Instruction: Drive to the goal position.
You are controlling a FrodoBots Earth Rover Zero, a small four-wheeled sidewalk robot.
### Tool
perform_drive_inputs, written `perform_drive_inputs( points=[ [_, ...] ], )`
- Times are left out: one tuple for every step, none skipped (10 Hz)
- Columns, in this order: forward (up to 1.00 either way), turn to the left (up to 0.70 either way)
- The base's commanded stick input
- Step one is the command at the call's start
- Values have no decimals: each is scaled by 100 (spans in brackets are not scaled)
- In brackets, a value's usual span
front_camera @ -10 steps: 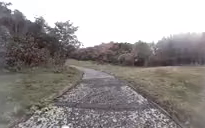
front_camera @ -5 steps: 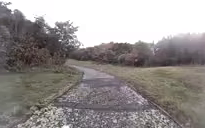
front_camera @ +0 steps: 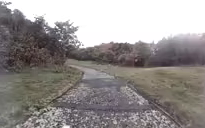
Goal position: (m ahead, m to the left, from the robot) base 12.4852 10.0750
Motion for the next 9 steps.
perform_drive_inputs(
  points=[
    [7, 0],
    [7, 0],
    [7, 0],
    [7, 0],
    [7, 0],
    [7, 0],
    [7, 0],
    [7, 0],
    [7, 0]
  ],
)
